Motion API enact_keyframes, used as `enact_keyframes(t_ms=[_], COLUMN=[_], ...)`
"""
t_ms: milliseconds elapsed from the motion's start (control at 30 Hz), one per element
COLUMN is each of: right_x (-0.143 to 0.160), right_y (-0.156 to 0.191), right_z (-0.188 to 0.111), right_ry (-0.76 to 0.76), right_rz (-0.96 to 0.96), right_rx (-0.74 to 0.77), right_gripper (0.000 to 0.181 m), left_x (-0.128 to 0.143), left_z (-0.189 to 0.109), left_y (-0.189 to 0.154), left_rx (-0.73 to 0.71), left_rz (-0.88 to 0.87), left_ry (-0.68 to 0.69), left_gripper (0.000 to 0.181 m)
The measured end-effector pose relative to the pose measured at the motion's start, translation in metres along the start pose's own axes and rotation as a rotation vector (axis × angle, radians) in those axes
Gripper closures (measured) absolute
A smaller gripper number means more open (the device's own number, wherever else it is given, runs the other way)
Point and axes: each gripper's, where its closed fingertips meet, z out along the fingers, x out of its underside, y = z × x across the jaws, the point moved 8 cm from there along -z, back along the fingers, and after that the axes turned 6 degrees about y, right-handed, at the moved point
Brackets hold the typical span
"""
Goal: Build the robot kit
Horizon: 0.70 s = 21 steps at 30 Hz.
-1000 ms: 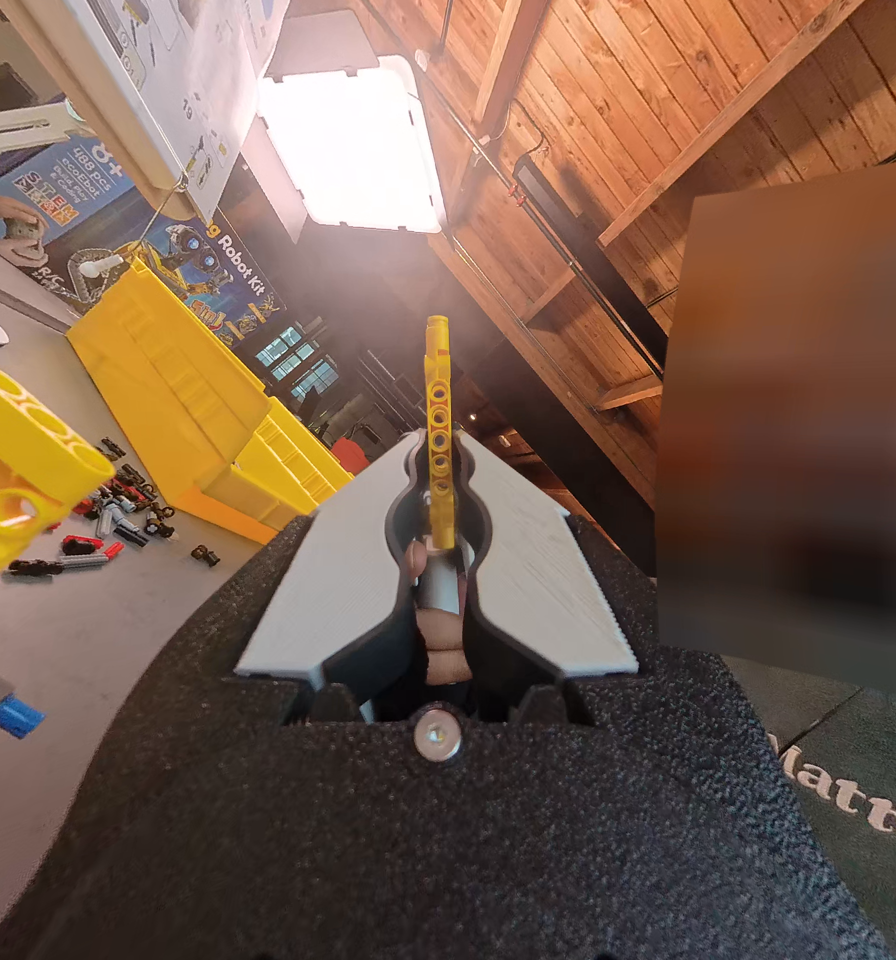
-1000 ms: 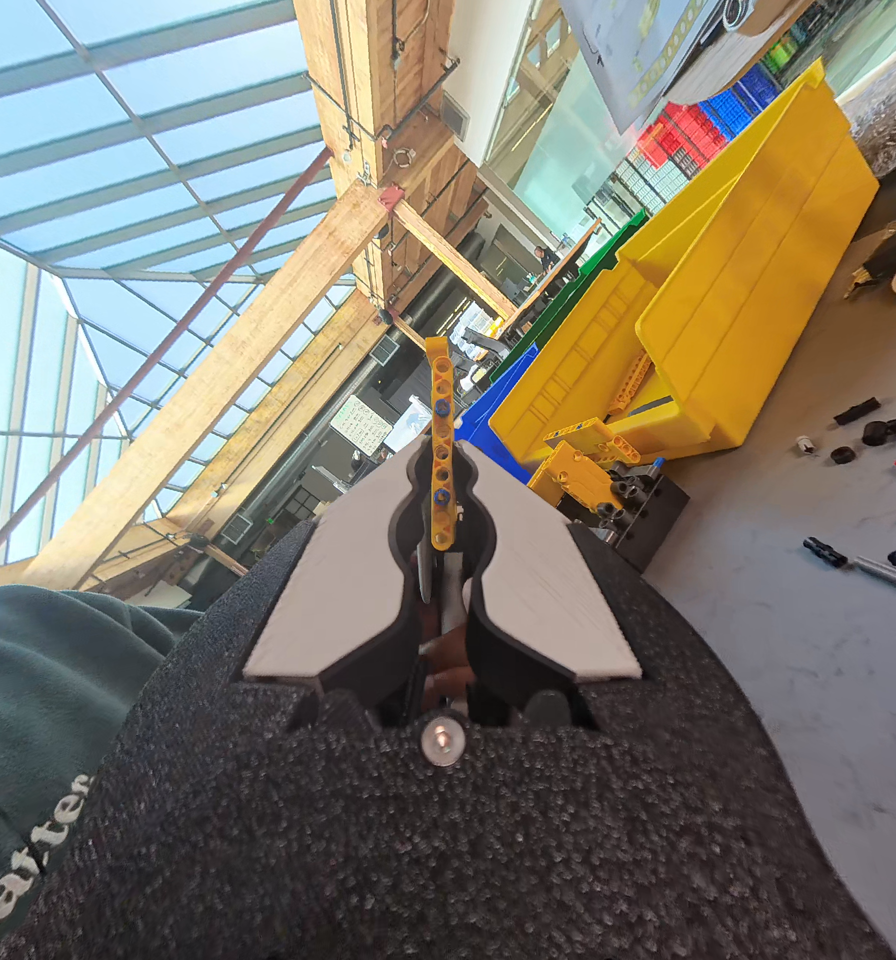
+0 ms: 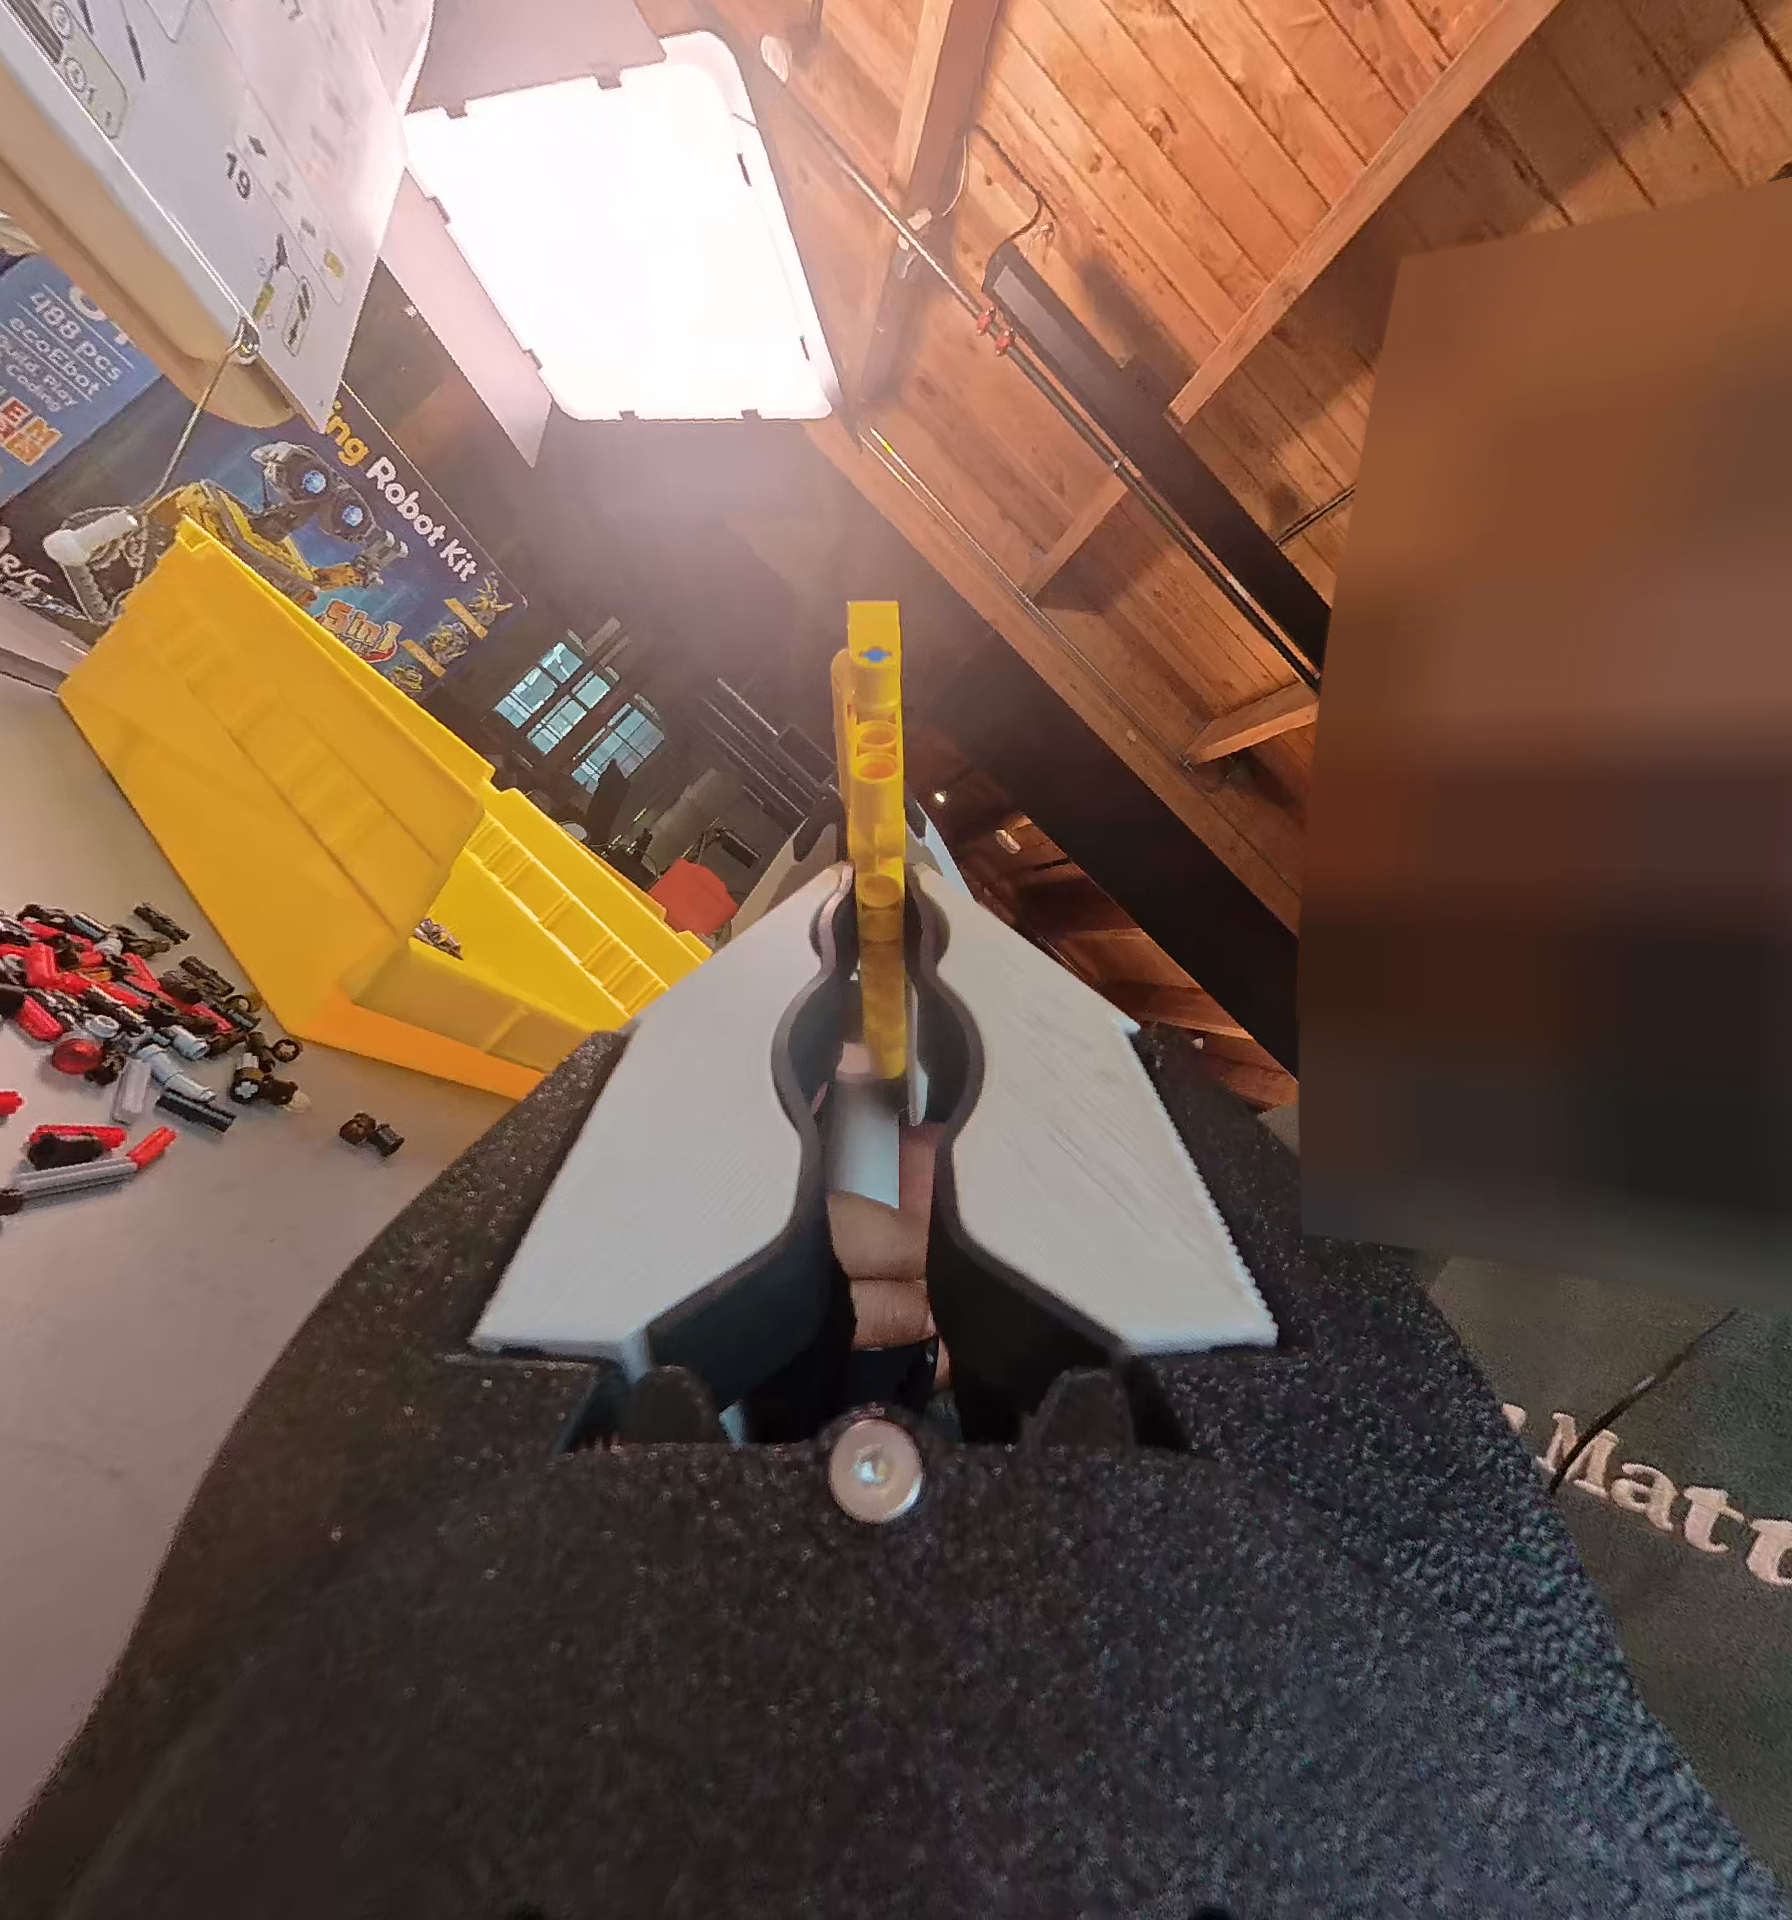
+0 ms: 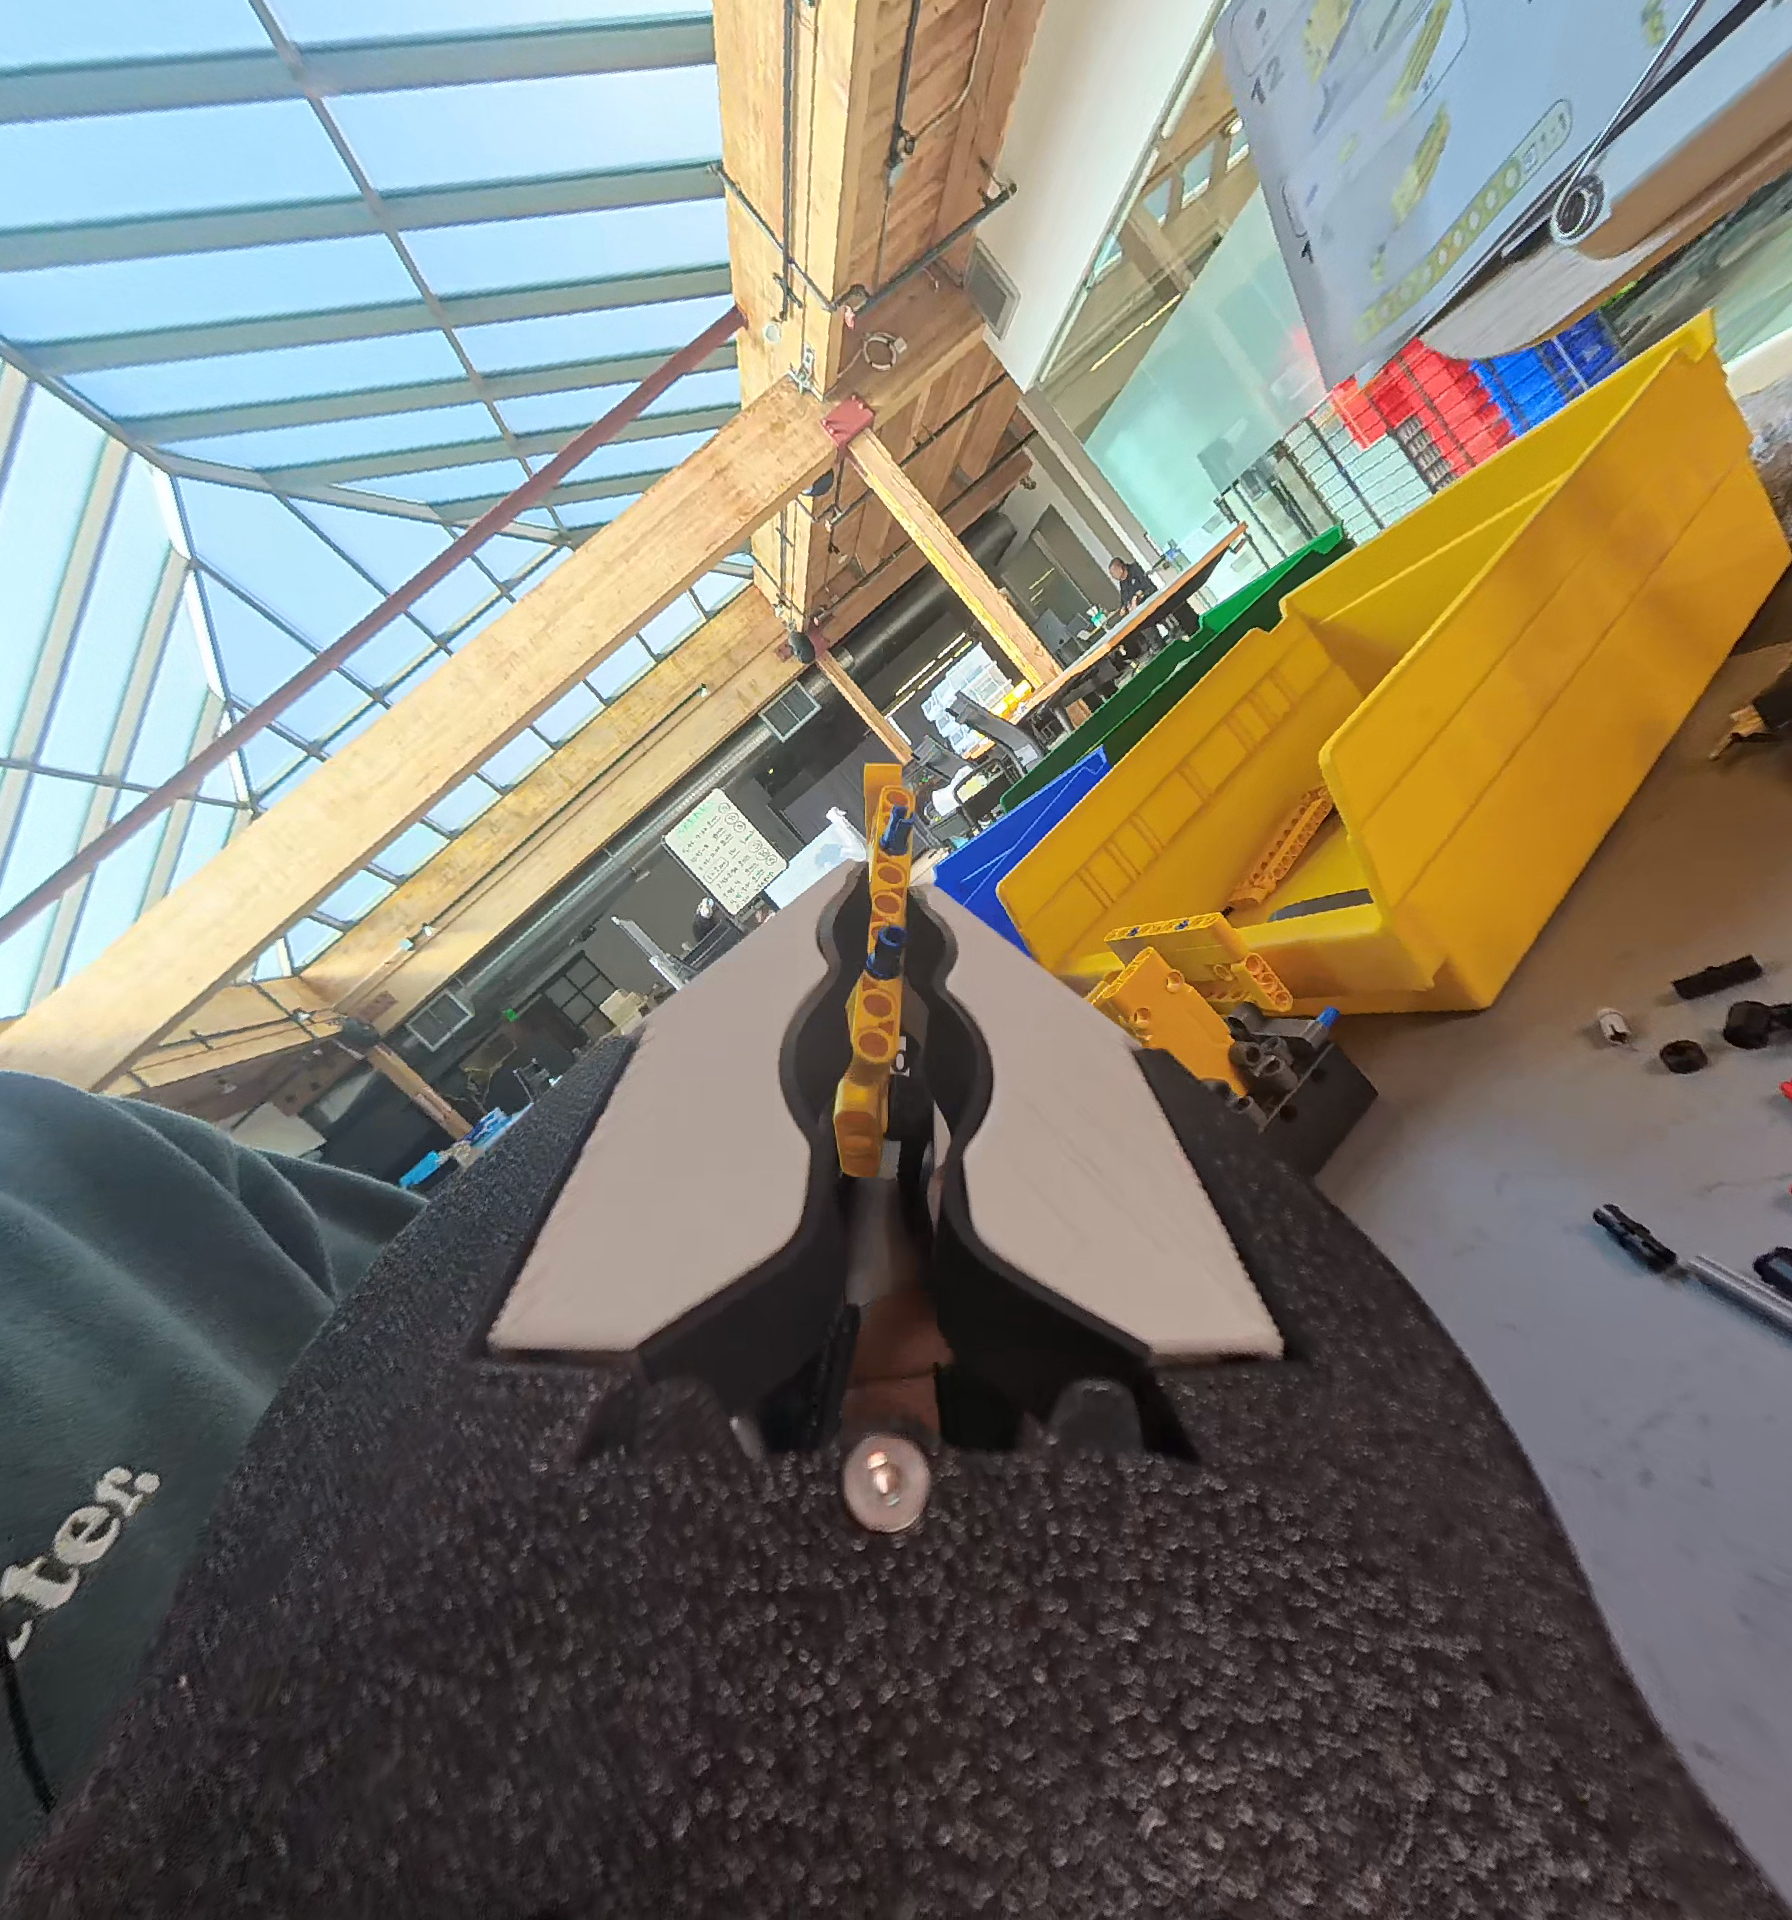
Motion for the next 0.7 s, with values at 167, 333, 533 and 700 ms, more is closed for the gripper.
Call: enact_keyframes(t_ms=[167,333,533,700], right_x=[-0.004,-0.004,-0.004,-0.001], right_y=[-0.001,0.0,-0.001,0.001], right_z=[-0.004,-0.008,-0.01,-0.014], right_ry=[0.171,0.298,0.379,0.421], right_rz=[-0.138,-0.256,-0.356,-0.294], right_rx=[-0.014,-0.003,0.047,-0.017], right_gripper=[0.176,0.176,0.176,0.176], left_x=[-0.003,-0.005,-0.003,-0.004], left_z=[-0.005,-0.006,-0.006,-0.006], left_y=[0.0,0.0,0.004,-0.001], left_rx=[-0.039,-0.087,-0.105,-0.105], left_rz=[0.044,0.104,0.079,0.182], left_ry=[0.125,0.297,0.328,0.434], left_gripper=[0.175,0.176,0.176,0.176])
